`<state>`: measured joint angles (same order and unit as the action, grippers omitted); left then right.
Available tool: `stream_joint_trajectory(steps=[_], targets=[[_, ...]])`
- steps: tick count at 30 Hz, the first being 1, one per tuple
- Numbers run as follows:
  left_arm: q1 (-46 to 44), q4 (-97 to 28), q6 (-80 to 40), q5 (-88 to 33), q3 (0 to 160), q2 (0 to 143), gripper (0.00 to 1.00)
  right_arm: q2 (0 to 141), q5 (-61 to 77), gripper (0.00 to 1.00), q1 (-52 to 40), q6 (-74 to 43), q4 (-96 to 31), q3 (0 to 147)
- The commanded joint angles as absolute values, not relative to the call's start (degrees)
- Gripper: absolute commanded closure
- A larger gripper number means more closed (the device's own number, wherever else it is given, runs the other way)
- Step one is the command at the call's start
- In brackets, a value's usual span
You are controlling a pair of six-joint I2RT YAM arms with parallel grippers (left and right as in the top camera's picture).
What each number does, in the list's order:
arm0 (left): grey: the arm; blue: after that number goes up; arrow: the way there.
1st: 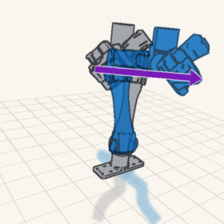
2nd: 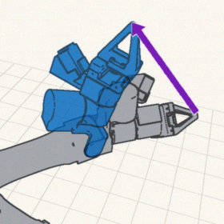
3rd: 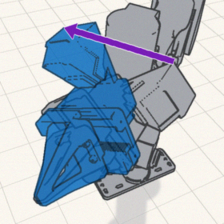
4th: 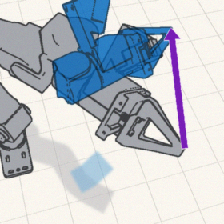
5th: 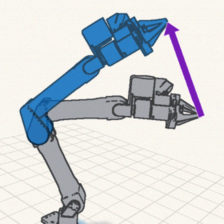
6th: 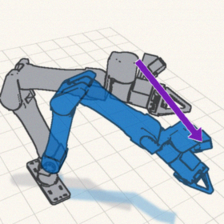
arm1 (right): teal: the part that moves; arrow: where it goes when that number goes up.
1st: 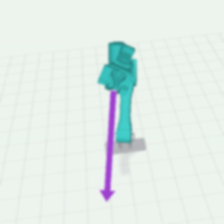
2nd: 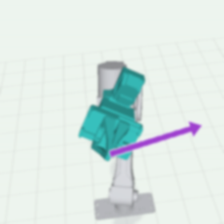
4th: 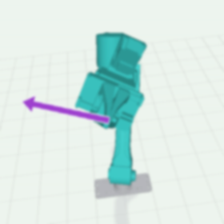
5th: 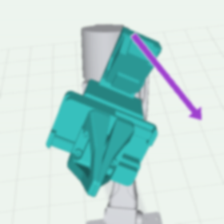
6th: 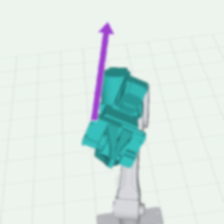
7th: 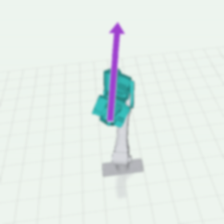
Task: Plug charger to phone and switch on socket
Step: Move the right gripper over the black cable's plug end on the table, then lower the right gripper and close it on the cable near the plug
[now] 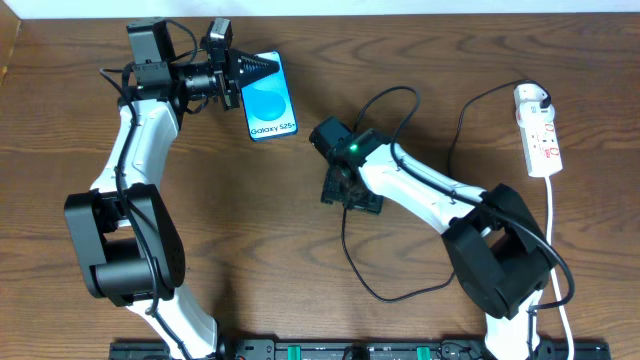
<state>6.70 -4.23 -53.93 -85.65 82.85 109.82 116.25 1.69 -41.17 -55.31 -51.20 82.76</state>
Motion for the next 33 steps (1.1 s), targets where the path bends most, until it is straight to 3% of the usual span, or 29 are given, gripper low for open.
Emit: stream_joint_trajectory(steps=[1, 6, 12, 33], targets=[[6.9, -4.0, -53.4, -88.1, 82.7, 108.2, 0.93, 117.8, 0.1, 0.31, -42.3, -56.2, -50.7, 83.7], [6.9, -4.0, -53.4, -88.1, 82.7, 108.2, 0.93, 118.1, -0.1, 0.36, -42.3, -56.2, -50.2, 83.7], [6.9, -4.0, -53.4, -88.1, 82.7, 108.2, 0.93, 118.1, -1.6, 0.5, -42.3, -56.8, -50.2, 83.6], [6.9, -4.0, -53.4, -88.1, 82.7, 108.2, 0.93, 120.3, -2.2, 0.51, -42.3, -57.4, -50.1, 83.4]])
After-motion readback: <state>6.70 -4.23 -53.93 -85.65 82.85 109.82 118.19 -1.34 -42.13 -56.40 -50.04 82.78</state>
